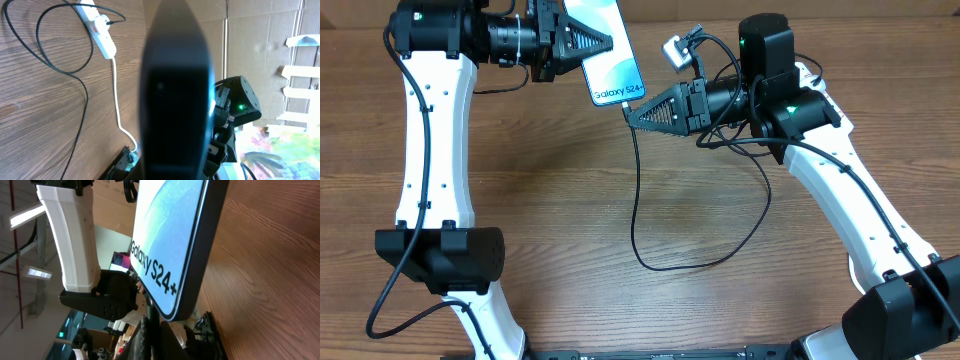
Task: Plug charger to phone and switch on socket
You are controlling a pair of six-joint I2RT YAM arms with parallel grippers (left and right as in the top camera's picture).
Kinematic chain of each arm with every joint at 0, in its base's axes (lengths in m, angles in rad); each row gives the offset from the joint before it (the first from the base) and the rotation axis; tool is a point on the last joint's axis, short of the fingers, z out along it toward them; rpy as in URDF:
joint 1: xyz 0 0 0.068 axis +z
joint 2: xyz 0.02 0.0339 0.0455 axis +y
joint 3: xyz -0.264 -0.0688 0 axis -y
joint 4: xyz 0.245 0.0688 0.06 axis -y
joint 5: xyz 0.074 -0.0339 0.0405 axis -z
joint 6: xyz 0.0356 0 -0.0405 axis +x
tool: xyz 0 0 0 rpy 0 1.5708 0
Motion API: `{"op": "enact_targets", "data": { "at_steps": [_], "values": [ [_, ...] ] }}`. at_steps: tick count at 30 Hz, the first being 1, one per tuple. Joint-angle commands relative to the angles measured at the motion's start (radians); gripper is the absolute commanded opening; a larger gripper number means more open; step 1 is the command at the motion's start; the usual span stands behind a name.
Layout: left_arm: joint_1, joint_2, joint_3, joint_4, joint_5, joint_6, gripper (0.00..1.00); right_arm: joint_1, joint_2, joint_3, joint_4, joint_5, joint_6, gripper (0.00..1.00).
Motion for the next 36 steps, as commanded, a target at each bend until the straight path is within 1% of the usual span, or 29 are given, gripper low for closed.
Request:
{"op": "enact_targets", "data": {
  "at_steps": [1,33,36],
  "values": [
    [0.002,-0.002,0.000,0.000,0.077,0.020,0.04,-0.002,-0.019,0.013,0.010,0.019,0.004,0.04],
    [-0.023,-0.002,0.001,0.001,0.072,0.032,0.04,-0.002,-0.019,0.013,0.011,0.019,0.008,0.04],
    [-0.025,-0.002,0.001,0.001,0.072,0.039,0.04,-0.002,-0.019,0.013,0.013,0.019,0.027,0.04]
  ]
}}
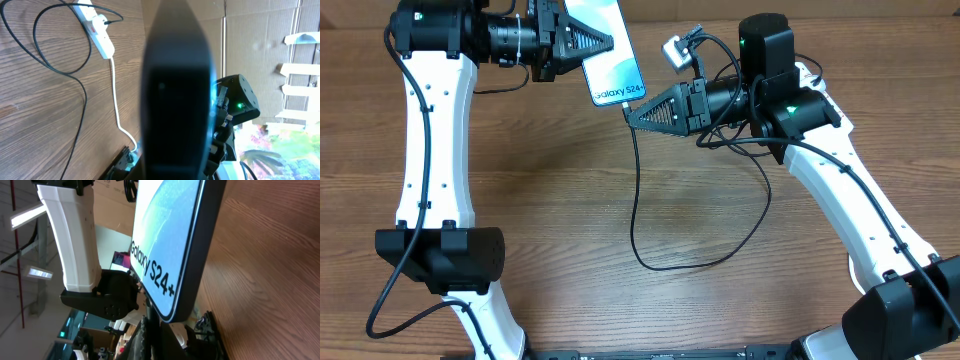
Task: Plug charger to phone and switch on socket
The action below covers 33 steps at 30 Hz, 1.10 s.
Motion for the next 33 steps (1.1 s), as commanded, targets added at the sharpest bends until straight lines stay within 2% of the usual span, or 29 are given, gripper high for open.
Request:
{"op": "enact_targets", "data": {
  "at_steps": [1,33],
  "values": [
    [-0.024,-0.003,0.001,-0.002,0.063,0.031,0.04,-0.002,-0.019,0.013,0.017,0.021,0.024,0.04],
    [-0.028,-0.003,0.001,-0.002,0.067,0.031,0.04,0.006,-0.019,0.013,0.041,0.056,0.048,0.04]
  ]
}}
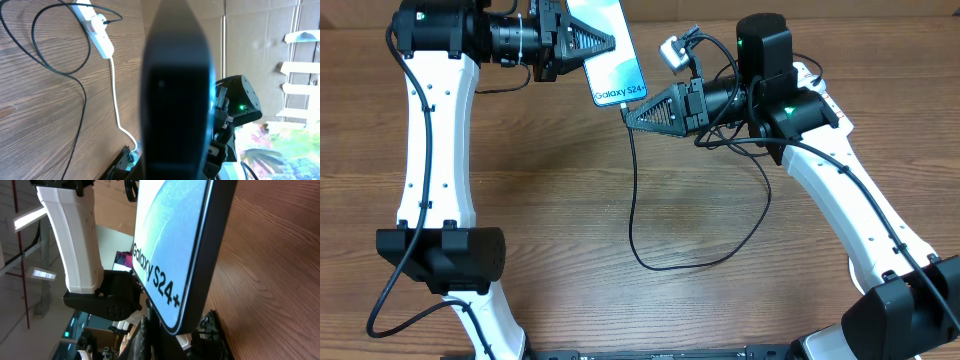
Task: Plug charger to phone and switch on socket
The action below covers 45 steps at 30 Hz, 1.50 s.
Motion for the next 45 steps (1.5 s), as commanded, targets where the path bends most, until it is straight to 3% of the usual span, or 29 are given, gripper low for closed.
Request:
{"op": "enact_targets", "data": {
  "at_steps": [1,16,42,43,45],
  "values": [
    [-0.023,-0.003,0.001,-0.005,0.067,0.029,0.04,-0.004,-0.019,0.013,0.022,0.051,0.006,0.04],
    [-0.023,-0.003,0.000,-0.006,0.129,0.117,0.04,-0.007,-0.019,0.013,0.038,0.077,0.048,0.04],
    [-0.023,-0.003,0.001,-0.013,0.129,0.117,0.04,-0.039,-0.018,0.013,0.067,0.170,0.043,0.04],
    [-0.023,-0.003,0.001,-0.013,0.106,0.117,0.04,-0.039,-0.018,0.013,0.066,0.170,0.043,0.13],
    [-0.023,-0.003,0.001,-0.013,0.044,0.117,0.04,-0.039,-0.018,0.013,0.066,0.170,0.043,0.47]
  ]
}}
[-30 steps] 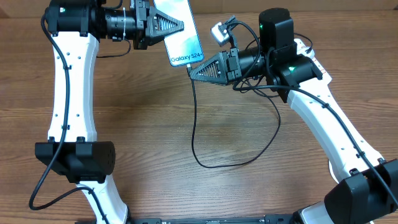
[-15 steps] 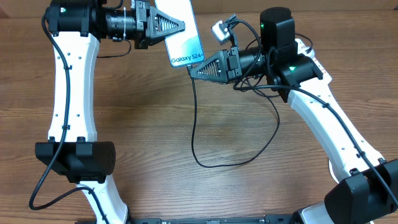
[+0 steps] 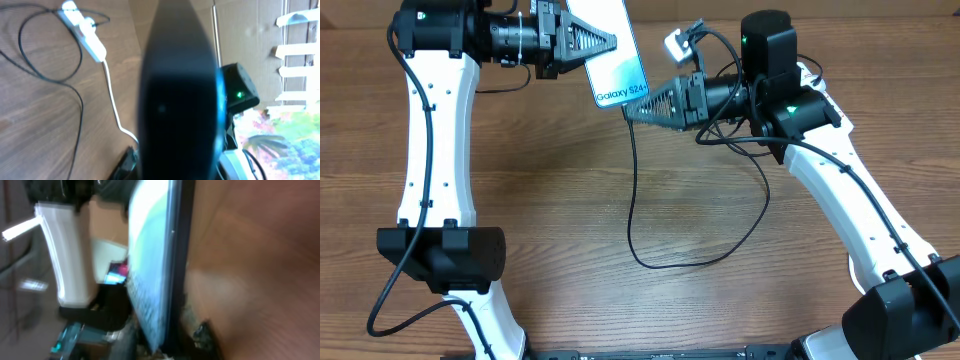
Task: Plug charger to phone and switch on socket
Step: 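Lower the phone with attached cable flat onto the table with both grippers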
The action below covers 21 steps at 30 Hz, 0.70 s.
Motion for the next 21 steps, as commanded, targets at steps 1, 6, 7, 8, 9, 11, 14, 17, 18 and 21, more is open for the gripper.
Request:
{"op": "enact_targets", "data": {
  "at_steps": [1,6,7,8,9,11,14,17,18,21],
  "values": [
    [-0.021,-0.007,0.001,-0.009,-0.034,0.018,0.04,-0.027,-0.018,0.013,0.013,0.104,0.002,0.57],
    [-0.020,-0.007,0.001,-0.004,-0.109,0.016,0.04,-0.027,-0.018,0.013,-0.003,0.104,0.002,0.93],
    [-0.018,-0.006,0.001,0.000,-0.143,0.013,0.04,-0.027,-0.018,0.013,-0.011,0.105,-0.002,0.96],
    [-0.015,-0.005,0.001,0.000,-0.179,0.004,0.04,-0.027,-0.018,0.013,-0.018,0.105,-0.003,0.97],
    [-0.013,-0.002,0.001,0.000,-0.227,-0.010,0.04,-0.027,-0.018,0.013,-0.026,0.105,-0.007,0.98],
    [-0.009,0.007,0.001,0.004,-0.307,-0.012,0.04,-0.027,-0.018,0.013,-0.055,0.105,-0.037,1.00],
    [-0.009,0.027,0.001,0.003,-0.383,-0.011,0.04,-0.027,-0.018,0.013,-0.121,0.138,-0.108,1.00],
    [-0.019,0.063,0.001,-0.001,-0.407,-0.003,0.04,-0.027,-0.018,0.013,-0.226,0.273,-0.151,1.00],
    [-0.023,0.080,0.001,-0.006,-0.404,0.001,0.04,-0.027,-0.018,0.013,-0.271,0.335,-0.165,1.00],
    [-0.041,0.134,0.001,-0.028,-0.393,0.060,0.04,-0.027,-0.018,0.013,-0.373,0.473,-0.194,1.00]
  ]
}}
